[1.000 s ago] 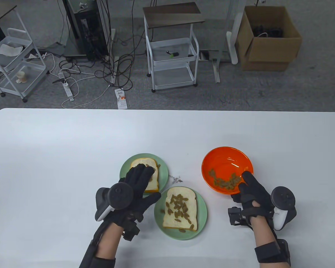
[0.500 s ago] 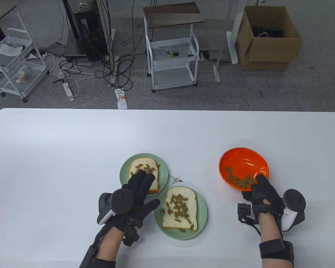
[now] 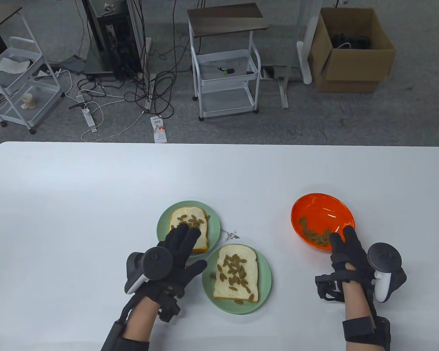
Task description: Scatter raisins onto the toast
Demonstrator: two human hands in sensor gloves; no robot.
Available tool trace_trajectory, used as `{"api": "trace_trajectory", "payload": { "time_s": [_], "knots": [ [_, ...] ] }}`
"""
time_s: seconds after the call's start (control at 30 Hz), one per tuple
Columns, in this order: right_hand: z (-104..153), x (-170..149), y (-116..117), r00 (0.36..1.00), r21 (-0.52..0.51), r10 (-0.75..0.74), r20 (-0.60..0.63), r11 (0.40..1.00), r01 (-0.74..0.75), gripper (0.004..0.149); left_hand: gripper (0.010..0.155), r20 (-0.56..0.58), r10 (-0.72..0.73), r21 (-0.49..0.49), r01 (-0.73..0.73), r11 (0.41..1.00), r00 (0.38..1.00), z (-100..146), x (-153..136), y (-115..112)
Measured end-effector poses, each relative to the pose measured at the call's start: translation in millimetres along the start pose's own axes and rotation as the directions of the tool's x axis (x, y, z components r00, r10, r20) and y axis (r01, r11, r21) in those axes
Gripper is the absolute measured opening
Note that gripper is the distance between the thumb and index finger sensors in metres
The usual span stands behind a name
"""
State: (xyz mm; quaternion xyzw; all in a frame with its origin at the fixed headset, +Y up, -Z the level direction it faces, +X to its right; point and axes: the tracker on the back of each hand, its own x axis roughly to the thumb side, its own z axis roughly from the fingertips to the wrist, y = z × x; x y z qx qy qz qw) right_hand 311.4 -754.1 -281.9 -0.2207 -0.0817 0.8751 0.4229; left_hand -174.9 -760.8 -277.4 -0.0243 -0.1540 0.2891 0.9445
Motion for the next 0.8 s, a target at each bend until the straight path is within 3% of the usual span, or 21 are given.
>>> {"api": "trace_trajectory", "payload": {
  "time_s": [0.07, 0.13, 0.2, 0.27, 0.33, 0.47, 0.8],
  "knots": [
    [13, 22, 2, 0.969, -0.089, 0.171, 0.178, 0.984, -0.157, 0.076, 0.089, 0.010, -0.001, 0.000, 0.001, 1.000, 1.000, 1, 2, 0],
    [25, 42, 16, 0.893, -0.075, 0.176, 0.414, 0.984, -0.159, 0.079, 0.089, 0.019, -0.006, -0.003, 0.006, 1.000, 1.000, 1, 3, -1],
    [38, 57, 36, 0.787, 0.097, 0.016, 0.616, 0.991, -0.095, 0.083, 0.089, 0.031, -0.012, -0.007, 0.012, 1.000, 0.999, 2, 5, -1],
    [49, 68, 55, 0.702, 0.283, -0.134, 0.699, 0.954, -0.099, 0.083, 0.090, 0.041, -0.009, -0.013, 0.010, 1.000, 0.999, 2, 7, -2],
    [59, 72, 71, 0.672, 0.401, -0.178, 0.718, 0.896, -0.191, 0.086, 0.091, 0.047, -0.013, -0.022, 0.014, 1.000, 0.999, 1, 8, -3],
    [68, 73, 86, 0.635, 0.415, -0.134, 0.761, 0.852, -0.318, 0.092, 0.092, 0.052, -0.034, -0.045, 0.036, 0.998, 0.998, 1, 7, -5],
    [61, 68, 84, 0.655, 0.431, -0.158, 0.739, 0.858, -0.278, 0.093, 0.093, 0.041, -0.040, -0.052, 0.042, 0.998, 0.998, 1, 5, -6]
  ]
}}
